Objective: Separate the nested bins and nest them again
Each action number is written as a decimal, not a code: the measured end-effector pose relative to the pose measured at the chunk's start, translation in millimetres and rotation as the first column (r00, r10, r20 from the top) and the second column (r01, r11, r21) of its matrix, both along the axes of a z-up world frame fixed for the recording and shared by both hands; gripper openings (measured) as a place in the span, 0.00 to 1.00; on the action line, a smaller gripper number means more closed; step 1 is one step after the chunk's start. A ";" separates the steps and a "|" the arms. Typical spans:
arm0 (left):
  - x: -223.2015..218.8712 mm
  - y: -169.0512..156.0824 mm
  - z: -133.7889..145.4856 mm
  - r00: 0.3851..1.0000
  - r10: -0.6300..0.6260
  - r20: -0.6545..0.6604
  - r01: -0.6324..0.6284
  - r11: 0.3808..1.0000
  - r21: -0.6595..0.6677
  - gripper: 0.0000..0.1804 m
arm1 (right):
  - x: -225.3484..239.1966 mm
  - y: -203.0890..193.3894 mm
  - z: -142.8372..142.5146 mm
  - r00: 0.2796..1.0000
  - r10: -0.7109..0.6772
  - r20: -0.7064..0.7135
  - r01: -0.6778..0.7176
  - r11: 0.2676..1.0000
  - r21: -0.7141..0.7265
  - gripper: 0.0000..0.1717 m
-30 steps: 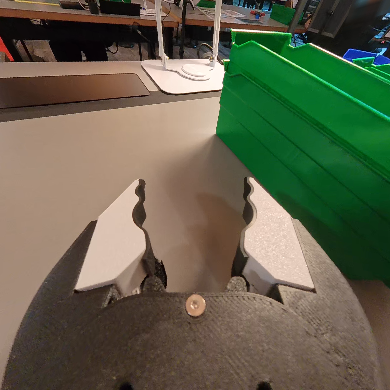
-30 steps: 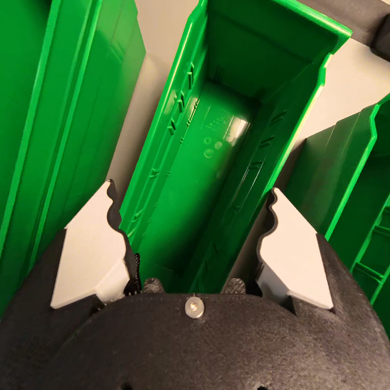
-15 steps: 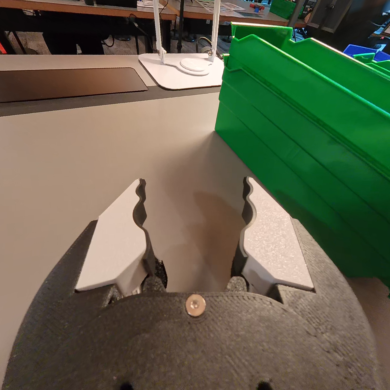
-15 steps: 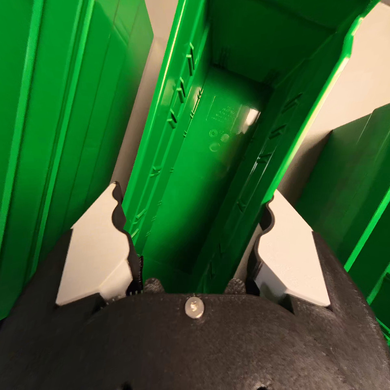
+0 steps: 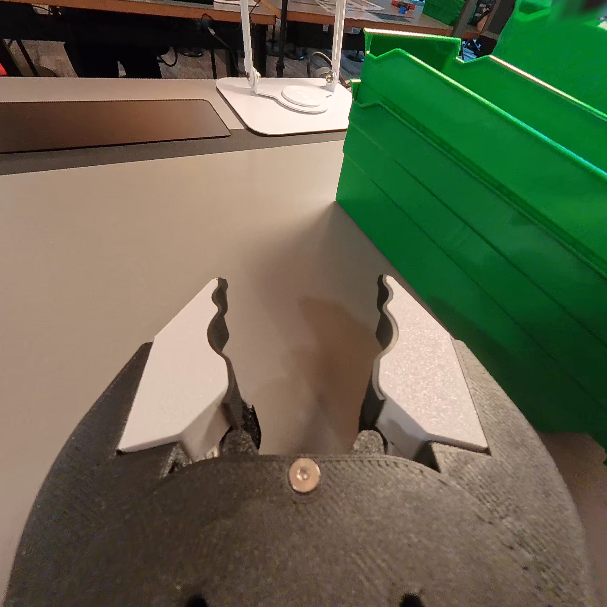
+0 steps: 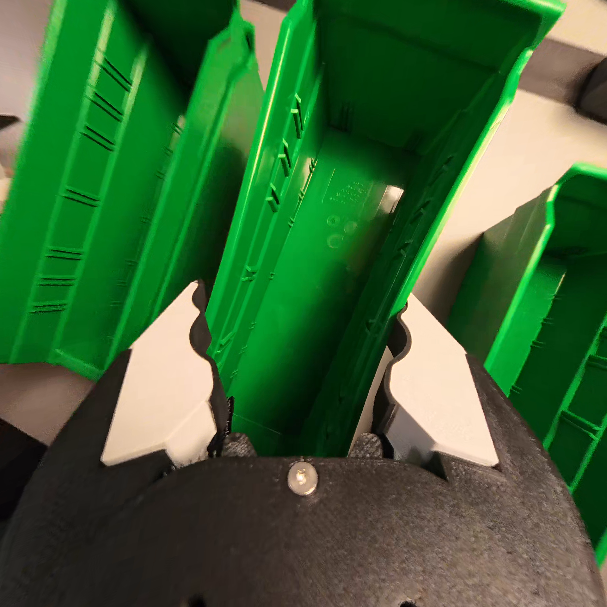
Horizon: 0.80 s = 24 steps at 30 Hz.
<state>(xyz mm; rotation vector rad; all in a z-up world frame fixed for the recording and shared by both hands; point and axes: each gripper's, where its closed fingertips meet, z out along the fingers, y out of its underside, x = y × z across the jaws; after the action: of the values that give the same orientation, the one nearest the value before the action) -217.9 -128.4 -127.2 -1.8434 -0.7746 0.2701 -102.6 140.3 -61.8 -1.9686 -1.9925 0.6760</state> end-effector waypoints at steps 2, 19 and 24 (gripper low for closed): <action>0.0 0.1 -0.2 1.000 -0.001 0.001 0.001 1.000 0.000 0.51 | -2.0 -7.8 23.9 0.999 0.016 -0.043 -0.016 1.000 -0.009 0.65; 2.2 0.1 -0.7 0.999 -0.011 0.034 0.010 1.000 0.025 0.51 | -42.4 -127.0 89.2 0.988 0.105 -0.115 -0.129 0.967 -0.221 0.68; 3.3 -0.6 -0.4 0.999 -0.017 0.050 0.015 0.999 0.043 0.51 | -47.7 -132.7 89.4 0.992 0.074 -0.105 -0.093 0.976 -0.197 0.68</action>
<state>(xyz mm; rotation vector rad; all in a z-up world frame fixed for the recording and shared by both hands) -214.6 -129.0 -127.7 -1.8217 -0.7940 0.1957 -150.3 7.7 27.6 -1.9262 -2.0271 1.0111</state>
